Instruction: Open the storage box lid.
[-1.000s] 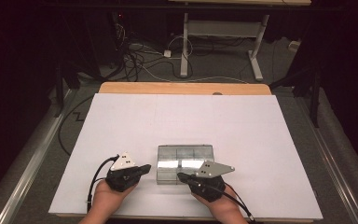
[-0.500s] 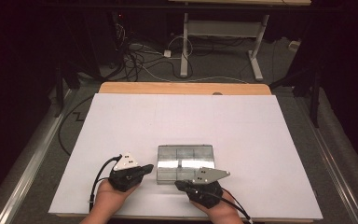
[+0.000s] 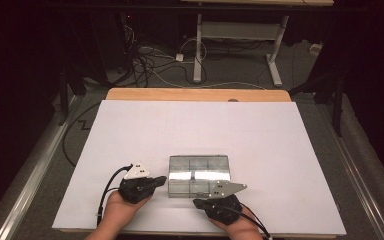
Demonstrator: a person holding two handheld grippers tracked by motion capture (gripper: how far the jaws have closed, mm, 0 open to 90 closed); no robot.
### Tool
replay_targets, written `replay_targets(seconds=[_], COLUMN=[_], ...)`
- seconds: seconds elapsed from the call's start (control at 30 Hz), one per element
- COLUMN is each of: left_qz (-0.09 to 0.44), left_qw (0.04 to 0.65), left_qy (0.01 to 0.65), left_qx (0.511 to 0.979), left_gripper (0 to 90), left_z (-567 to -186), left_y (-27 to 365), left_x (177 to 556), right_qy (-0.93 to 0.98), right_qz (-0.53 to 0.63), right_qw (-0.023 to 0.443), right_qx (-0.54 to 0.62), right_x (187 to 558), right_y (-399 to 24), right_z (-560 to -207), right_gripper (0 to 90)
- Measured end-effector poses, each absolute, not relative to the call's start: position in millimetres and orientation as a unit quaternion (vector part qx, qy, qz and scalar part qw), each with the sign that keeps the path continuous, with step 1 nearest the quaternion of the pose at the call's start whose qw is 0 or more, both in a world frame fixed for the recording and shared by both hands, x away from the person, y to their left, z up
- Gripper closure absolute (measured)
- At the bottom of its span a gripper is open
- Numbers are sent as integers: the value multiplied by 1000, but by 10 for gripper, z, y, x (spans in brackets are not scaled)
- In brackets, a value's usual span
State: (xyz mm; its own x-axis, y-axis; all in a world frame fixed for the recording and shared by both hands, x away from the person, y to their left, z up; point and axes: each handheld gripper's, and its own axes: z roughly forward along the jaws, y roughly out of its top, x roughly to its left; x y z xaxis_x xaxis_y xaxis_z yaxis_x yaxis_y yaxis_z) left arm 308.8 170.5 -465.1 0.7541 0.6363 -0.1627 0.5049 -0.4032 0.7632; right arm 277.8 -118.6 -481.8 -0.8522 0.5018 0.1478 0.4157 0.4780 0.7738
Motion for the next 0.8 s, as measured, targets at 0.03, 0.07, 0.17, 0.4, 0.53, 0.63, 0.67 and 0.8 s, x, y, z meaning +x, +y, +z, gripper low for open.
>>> replay_targets(seconds=[0.03,0.07,0.17,0.4,0.53,0.63,0.67,0.8], left_qz=[78,78,84,91,95,96,95,92], left_qw=[426,426,422,419,417,417,416,416], left_qy=[341,340,337,335,336,336,336,335], left_qx=[834,835,837,839,839,839,839,840], left_gripper=[875,874,875,874,875,874,874,874], left_z=[-4648,-4645,-4645,-4637,-4628,-4630,-4633,-4638], left_y=[1704,1704,1698,1683,1682,1679,1678,1674], left_x=[3083,3080,3069,3060,3041,3039,3040,3044], right_qy=[859,858,855,850,847,847,847,848], right_qz=[434,435,437,440,443,441,441,438], right_qw=[51,52,51,46,42,41,41,43], right_qx=[267,268,274,287,291,295,295,296], right_x=[2778,2779,2788,2810,2818,2825,2826,2831], right_y=[-1186,-1191,-1204,-1242,-1261,-1261,-1260,-1251], right_z=[-4819,-4820,-4821,-4822,-4823,-4823,-4823,-4826], right_gripper=[900,900,900,900,900,900,900,900])
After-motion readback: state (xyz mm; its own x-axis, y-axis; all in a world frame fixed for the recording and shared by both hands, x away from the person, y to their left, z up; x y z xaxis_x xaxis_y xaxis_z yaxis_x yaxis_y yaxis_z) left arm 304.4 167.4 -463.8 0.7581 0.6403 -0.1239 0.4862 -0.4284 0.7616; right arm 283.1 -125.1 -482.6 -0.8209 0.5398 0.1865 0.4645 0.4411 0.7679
